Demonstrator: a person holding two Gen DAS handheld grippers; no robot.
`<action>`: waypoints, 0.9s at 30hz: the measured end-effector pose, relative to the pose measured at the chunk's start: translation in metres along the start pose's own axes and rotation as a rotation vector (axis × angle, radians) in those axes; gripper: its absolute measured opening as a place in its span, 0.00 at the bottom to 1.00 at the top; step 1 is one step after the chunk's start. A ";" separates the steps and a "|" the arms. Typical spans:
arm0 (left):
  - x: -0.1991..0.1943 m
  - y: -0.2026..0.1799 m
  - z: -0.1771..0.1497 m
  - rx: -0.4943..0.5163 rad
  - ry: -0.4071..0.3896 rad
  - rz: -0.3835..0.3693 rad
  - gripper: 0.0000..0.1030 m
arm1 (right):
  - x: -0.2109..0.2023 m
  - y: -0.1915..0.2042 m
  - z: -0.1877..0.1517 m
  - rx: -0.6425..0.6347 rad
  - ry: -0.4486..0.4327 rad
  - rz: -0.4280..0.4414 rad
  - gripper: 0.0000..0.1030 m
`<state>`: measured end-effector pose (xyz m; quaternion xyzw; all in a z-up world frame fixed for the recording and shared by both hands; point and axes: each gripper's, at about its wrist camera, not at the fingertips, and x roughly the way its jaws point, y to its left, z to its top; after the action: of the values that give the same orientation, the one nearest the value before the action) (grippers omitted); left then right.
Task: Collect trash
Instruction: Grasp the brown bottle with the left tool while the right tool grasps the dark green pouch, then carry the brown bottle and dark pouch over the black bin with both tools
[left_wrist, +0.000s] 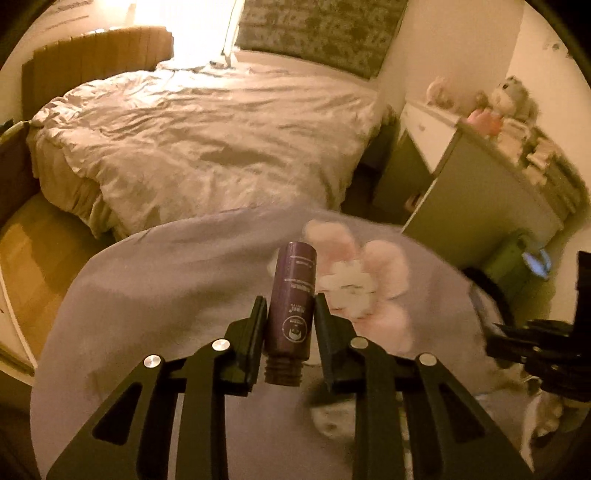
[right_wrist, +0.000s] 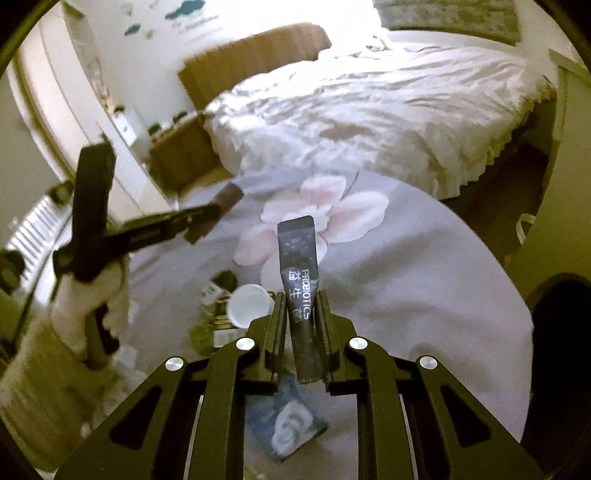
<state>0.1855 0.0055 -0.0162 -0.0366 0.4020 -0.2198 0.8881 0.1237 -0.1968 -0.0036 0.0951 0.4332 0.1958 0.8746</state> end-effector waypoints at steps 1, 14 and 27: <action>-0.009 -0.008 -0.001 0.001 -0.015 -0.012 0.24 | -0.010 0.000 -0.001 0.007 -0.020 -0.001 0.16; -0.057 -0.131 -0.002 0.051 -0.142 -0.175 0.24 | -0.116 -0.054 -0.016 0.151 -0.237 -0.064 0.16; -0.014 -0.259 -0.003 0.151 -0.101 -0.348 0.25 | -0.191 -0.146 -0.051 0.310 -0.354 -0.181 0.16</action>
<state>0.0817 -0.2213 0.0535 -0.0499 0.3272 -0.3974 0.8559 0.0161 -0.4106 0.0537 0.2219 0.3051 0.0282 0.9257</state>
